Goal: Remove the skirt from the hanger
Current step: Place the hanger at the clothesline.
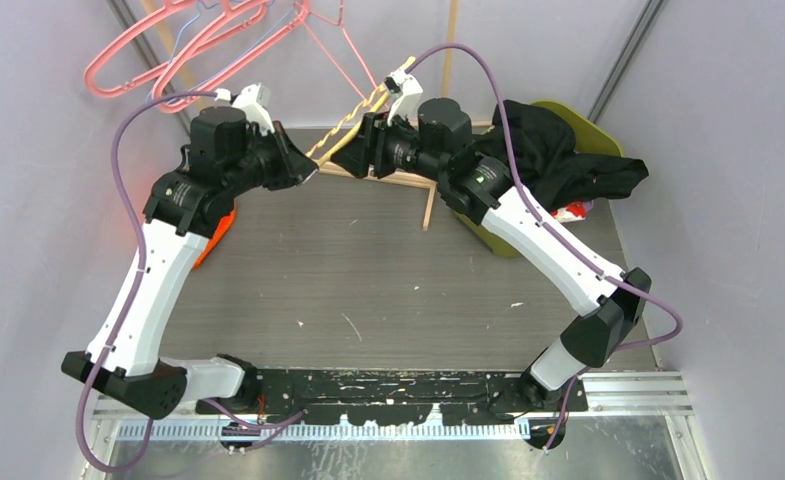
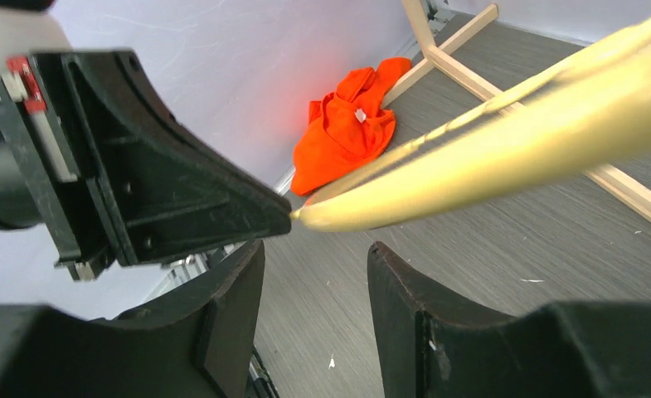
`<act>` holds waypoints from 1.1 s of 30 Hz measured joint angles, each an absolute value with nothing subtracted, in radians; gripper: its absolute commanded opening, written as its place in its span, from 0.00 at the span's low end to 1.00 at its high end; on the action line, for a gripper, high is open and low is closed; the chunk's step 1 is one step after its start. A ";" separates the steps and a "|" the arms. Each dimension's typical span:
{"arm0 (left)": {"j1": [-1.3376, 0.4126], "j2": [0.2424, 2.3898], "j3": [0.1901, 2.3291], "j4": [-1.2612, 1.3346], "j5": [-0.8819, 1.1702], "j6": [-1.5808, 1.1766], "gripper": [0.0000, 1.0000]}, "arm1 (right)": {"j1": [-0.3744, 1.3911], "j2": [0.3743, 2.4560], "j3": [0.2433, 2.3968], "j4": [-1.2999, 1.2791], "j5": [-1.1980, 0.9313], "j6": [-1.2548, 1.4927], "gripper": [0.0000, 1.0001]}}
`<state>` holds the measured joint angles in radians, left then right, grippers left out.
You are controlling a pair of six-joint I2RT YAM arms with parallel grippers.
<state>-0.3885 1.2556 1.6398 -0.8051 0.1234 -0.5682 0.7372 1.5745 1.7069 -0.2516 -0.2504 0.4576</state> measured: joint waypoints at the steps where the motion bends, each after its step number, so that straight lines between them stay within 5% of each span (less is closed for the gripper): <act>1: -0.387 1.271 1.660 -0.809 0.124 -0.566 0.00 | 0.738 1.573 1.707 -0.255 -0.253 0.453 0.54; 8: -0.380 1.377 1.844 -0.813 0.136 -0.545 0.00 | 0.740 1.562 1.701 -0.265 -0.253 0.437 0.54; 33: -0.377 1.315 1.758 -0.831 0.159 -0.568 0.00 | 0.741 1.632 1.752 -0.146 -0.116 0.434 0.56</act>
